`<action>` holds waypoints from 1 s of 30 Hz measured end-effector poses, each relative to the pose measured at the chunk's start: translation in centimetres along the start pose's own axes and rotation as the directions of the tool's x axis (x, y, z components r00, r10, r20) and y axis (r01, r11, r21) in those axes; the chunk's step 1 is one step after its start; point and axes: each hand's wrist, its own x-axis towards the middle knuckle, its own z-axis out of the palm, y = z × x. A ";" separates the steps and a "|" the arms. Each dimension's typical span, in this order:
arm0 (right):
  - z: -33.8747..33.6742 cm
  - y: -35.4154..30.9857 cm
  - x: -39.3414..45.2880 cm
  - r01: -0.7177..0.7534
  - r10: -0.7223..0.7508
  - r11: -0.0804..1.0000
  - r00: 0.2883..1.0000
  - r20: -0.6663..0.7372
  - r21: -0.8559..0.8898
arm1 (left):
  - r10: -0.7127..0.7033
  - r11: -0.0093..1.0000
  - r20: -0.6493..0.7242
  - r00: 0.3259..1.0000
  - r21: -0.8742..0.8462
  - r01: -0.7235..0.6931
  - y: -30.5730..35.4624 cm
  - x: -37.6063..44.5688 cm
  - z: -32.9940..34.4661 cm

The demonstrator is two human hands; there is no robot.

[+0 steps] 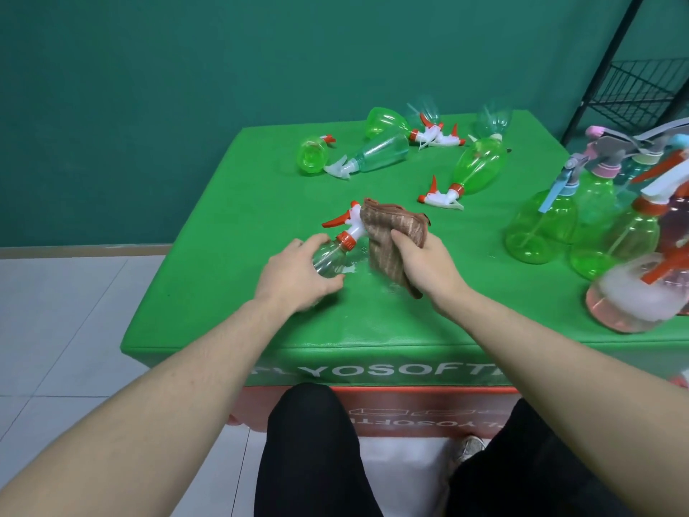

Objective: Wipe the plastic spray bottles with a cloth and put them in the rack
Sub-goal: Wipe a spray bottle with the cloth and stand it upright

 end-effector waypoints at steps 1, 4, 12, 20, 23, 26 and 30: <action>-0.5 0.0 0.1 -0.036 0.037 0.998 0.999 -0.012 0.058 | 0.009 1.000 -0.002 1.000 0.006 -0.009 0.1 -0.1 0.0; -1.3 0.1 -0.1 -0.123 0.138 0.965 0.989 -0.049 0.232 | 0.026 0.999 -0.015 1.000 0.019 -0.026 0.3 -0.5 -0.2; -2.6 0.1 -0.8 -0.267 0.284 0.852 0.958 0.031 0.451 | 0.122 0.991 0.050 0.991 0.050 -0.125 0.1 -2.3 -0.9; -2.5 -0.2 0.2 -0.205 0.221 0.923 0.975 -0.010 0.326 | 0.146 0.987 0.094 0.985 0.049 -0.151 -0.3 -3.0 -0.8; -2.0 -0.7 0.4 -0.054 0.057 0.997 0.996 -0.067 0.045 | 0.188 0.976 0.085 0.978 0.092 -0.195 -0.1 -2.8 -0.4; -0.9 -0.9 -0.1 0.183 -0.158 0.939 0.981 0.108 -0.290 | 0.211 0.969 0.080 0.974 0.117 -0.219 -0.1 -2.6 -0.4; -0.4 0.5 -0.4 0.457 -0.292 0.622 0.889 0.354 -0.635 | 0.215 0.972 0.062 0.975 0.078 -0.220 -0.5 -2.6 -0.2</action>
